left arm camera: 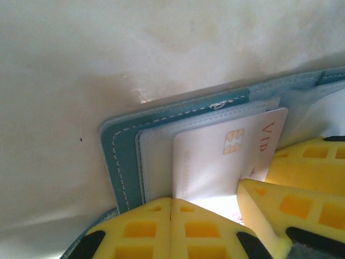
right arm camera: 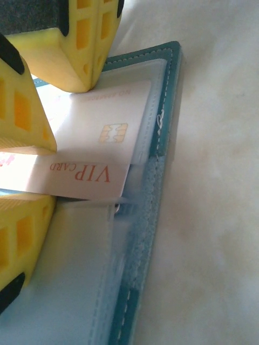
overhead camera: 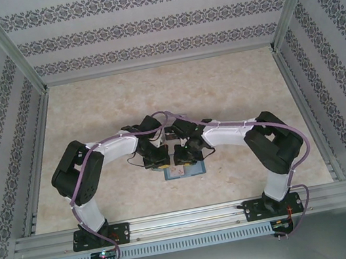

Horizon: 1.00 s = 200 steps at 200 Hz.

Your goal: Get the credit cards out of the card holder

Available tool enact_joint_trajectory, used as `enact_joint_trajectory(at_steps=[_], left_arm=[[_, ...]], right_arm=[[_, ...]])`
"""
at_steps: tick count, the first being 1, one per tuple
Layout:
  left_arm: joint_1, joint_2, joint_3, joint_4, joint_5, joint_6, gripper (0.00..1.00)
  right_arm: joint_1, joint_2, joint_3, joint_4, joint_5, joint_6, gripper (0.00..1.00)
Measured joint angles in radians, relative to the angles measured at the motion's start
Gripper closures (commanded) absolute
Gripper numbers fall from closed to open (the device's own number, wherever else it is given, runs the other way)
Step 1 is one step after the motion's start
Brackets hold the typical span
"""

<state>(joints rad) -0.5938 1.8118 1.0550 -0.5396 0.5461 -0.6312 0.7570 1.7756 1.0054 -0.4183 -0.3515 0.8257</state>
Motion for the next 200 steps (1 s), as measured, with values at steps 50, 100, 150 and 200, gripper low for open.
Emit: enact_joint_trajectory(at_steps=[50, 100, 150, 200], left_arm=[[0.0, 0.006, 0.008, -0.011, 0.0, 0.003, 1.0], [0.0, 0.017, 0.024, -0.03, 0.0, 0.008, 1.0], [0.0, 0.02, 0.03, -0.039, 0.0, 0.018, 1.0], [0.0, 0.02, 0.031, -0.04, 0.0, 0.019, 1.0]], right_arm=[[-0.013, -0.042, -0.065, 0.08, -0.029, 0.037, 0.78], [-0.029, -0.076, -0.103, 0.132, -0.058, 0.063, 0.83], [-0.032, -0.079, -0.114, 0.142, -0.058, 0.067, 0.87], [-0.047, -0.1, -0.126, 0.147, -0.063, 0.061, 0.92]])
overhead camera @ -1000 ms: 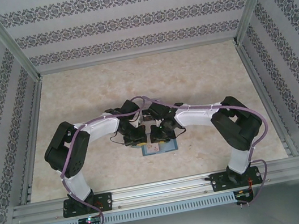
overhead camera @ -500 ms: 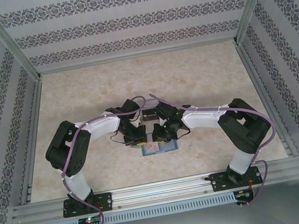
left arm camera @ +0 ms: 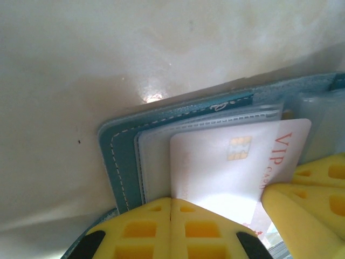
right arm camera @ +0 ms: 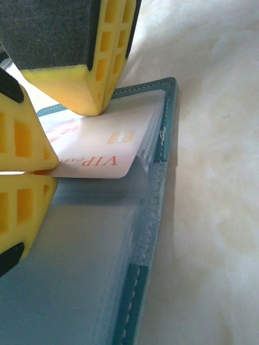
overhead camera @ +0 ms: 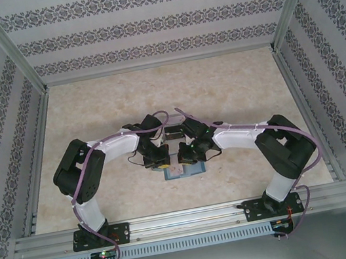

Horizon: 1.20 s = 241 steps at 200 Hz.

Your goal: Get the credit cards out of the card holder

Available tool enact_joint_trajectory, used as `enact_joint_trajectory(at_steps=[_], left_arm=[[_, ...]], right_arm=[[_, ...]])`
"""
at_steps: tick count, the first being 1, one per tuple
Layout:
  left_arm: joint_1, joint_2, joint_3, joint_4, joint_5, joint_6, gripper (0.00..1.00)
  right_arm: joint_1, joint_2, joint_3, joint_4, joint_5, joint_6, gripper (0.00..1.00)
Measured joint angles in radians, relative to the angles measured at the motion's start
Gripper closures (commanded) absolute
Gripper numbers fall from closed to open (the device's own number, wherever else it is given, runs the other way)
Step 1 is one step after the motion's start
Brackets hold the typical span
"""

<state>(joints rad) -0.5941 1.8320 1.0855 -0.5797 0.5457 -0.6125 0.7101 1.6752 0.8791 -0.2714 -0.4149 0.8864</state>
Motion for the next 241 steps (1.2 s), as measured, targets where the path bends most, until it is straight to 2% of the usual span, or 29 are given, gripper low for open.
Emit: enact_joint_trajectory(at_steps=[48, 154, 241], left_arm=[[-0.002, 0.002, 0.003, 0.0, 0.0, 0.0, 1.0], [-0.002, 0.003, 0.005, 0.0, -0.001, 0.003, 1.0], [-0.002, 0.003, 0.005, 0.0, -0.003, 0.003, 1.0]], right_arm=[[-0.015, -0.024, -0.004, -0.045, 0.017, -0.032, 0.93], [-0.013, -0.051, 0.077, -0.258, 0.158, -0.114, 0.96], [0.025, -0.042, 0.163, -0.373, 0.246, -0.14, 0.96]])
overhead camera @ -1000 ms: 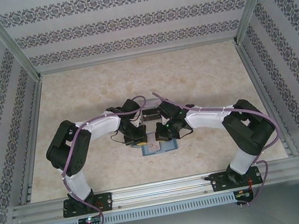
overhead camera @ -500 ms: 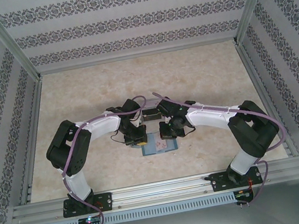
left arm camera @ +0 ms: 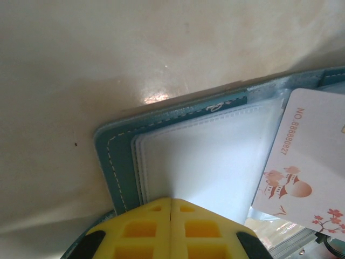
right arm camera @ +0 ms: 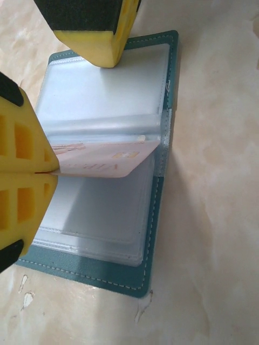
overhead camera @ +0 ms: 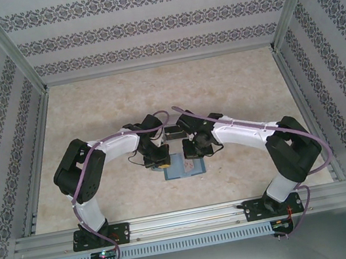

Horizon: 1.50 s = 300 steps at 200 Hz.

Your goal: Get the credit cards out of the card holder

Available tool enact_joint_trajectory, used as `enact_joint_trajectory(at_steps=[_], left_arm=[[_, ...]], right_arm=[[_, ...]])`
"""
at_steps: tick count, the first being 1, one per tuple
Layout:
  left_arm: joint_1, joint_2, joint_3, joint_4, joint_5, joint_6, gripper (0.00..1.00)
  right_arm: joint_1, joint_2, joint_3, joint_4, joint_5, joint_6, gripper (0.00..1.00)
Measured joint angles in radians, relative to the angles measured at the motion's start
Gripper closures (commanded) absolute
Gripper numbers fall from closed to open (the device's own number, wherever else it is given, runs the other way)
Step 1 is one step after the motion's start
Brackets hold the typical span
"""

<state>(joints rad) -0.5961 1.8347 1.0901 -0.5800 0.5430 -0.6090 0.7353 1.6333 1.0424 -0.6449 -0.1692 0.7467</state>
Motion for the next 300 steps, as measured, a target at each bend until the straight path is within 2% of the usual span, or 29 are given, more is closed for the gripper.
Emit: enact_joint_trajectory(at_steps=[36, 69, 101, 158, 182, 256, 300], left_arm=[[0.0, 0.0, 0.0, 0.0, 0.0, 0.0, 1.0], [0.0, 0.0, 0.0, 0.0, 0.0, 0.0, 1.0], [0.0, -0.001, 0.0, 0.0, -0.001, 0.0, 1.0], [-0.007, -0.016, 0.0, 0.0, -0.039, -0.001, 1.0], [-0.007, -0.029, 0.0, 0.0, -0.06, -0.001, 1.0], [-0.006, -0.151, -0.002, 0.003, -0.11, -0.004, 1.0], [0.0, -0.193, -0.042, 0.016, -0.134, -0.003, 1.0]], right_arm=[[0.014, 0.024, 0.027, -0.026, 0.018, -0.014, 0.95], [0.014, 0.026, 0.029, -0.016, 0.005, -0.011, 0.86], [0.015, 0.027, 0.028, 0.005, -0.027, 0.002, 0.83], [0.016, 0.029, 0.014, 0.043, -0.061, 0.017, 0.84], [0.016, 0.029, 0.014, 0.051, -0.066, 0.017, 0.88], [0.016, 0.028, 0.018, 0.03, -0.06, 0.001, 0.91], [0.013, -0.006, 0.031, -0.018, -0.047, -0.061, 0.94]])
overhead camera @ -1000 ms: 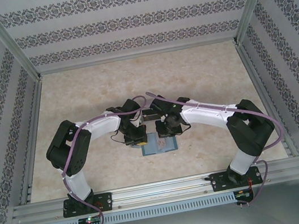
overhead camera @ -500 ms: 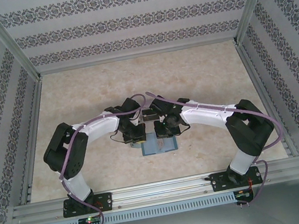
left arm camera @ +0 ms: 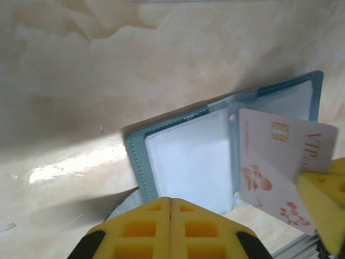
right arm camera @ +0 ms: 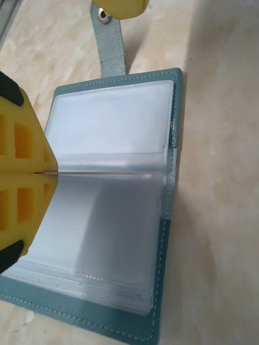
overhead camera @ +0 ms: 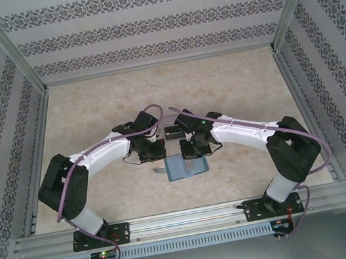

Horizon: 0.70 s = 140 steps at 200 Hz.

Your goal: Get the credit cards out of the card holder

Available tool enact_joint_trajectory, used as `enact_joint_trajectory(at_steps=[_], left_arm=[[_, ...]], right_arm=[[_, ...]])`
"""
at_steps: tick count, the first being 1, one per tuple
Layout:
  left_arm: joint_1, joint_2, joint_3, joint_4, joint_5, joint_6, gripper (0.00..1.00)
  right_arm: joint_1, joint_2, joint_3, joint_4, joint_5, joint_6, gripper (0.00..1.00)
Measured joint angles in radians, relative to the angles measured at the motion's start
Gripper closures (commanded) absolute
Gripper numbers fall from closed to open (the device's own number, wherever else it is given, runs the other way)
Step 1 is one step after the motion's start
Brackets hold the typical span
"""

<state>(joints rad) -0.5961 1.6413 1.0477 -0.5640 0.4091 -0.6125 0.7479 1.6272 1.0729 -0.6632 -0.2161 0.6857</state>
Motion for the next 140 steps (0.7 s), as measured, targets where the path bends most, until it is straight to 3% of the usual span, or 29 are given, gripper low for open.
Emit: enact_joint_trajectory(at_steps=[63, 140], left_arm=[[0.066, -0.064, -0.068, 0.016, -0.019, 0.0, 1.0], [0.137, -0.127, -0.141, 0.023, -0.022, 0.008, 1.0]], right_arm=[[-0.04, -0.005, 0.097, -0.076, -0.01, -0.241, 1.0], [-0.092, 0.013, 0.264, -0.208, -0.043, -0.741, 1.0]])
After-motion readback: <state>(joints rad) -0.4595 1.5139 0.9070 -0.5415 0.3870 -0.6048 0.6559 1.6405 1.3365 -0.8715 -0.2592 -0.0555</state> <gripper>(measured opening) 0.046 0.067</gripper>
